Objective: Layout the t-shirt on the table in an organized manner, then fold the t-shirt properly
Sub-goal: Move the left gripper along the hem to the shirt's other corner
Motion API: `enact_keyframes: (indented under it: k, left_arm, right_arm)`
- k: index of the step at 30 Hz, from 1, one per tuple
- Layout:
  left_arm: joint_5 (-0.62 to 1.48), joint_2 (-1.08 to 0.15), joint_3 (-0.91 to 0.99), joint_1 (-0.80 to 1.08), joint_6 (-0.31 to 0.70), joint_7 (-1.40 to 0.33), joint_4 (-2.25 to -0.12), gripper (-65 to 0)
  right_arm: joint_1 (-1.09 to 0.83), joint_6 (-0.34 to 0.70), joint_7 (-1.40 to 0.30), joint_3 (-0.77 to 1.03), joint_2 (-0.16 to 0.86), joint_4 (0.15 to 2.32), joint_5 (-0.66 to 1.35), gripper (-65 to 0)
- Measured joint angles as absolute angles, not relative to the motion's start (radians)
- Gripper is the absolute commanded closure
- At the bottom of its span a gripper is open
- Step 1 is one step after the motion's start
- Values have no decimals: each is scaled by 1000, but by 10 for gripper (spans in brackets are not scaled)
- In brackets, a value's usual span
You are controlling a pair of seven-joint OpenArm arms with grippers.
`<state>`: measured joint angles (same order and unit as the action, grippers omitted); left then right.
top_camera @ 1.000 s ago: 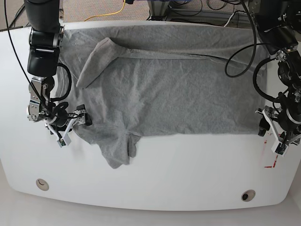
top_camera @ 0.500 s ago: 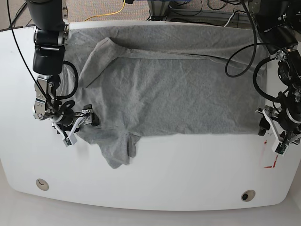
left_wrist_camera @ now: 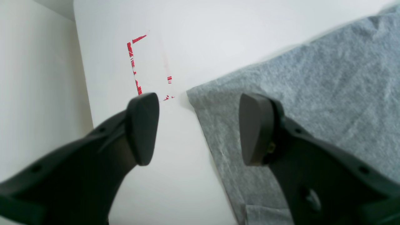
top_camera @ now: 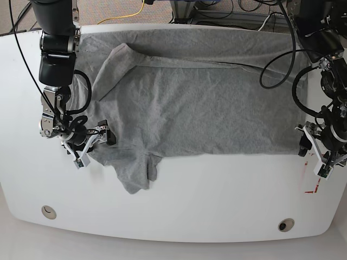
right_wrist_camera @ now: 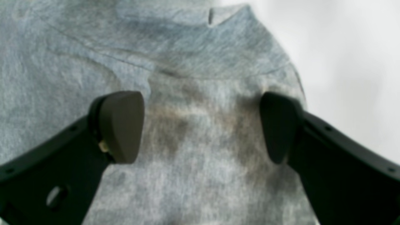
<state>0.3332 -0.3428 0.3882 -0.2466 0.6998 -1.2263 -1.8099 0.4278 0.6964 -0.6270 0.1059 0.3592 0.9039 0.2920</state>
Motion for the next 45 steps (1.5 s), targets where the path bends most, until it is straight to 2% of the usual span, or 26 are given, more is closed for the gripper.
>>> enact_keyframes:
  k: [5, 12, 17, 23, 38, 45]
  left_arm:
    - [334, -325, 388, -217, 698, -1225, -1821, -379]
    - [337, -311, 386, -125, 700, -1230, -1870, -379]
    - [333, -300, 389, -114, 699, -1186, -1869, -379]
    - [332, -287, 411, -78, 700, -1158, -1870, -379]
    - [333, -288, 413, -83, 698, -1155, -1876, -379]
    - [334, -288, 414, -83, 698, -1155, -1876, -379]
  right_arm:
    - [400, 698, -730, 124, 363, 998, 292, -547]
    - [287, 698, -867, 270, 360, 1323, 294, -547]
    - [263, 693, -874, 278, 345, 1357, 285, -547]
    - [287, 701, -777, 294, 330, 1231, 290, -547]
    - [495, 693, -424, 295, 428, 688, 288, -553]
    - [511, 688, -388, 295, 430, 588, 262, -553]
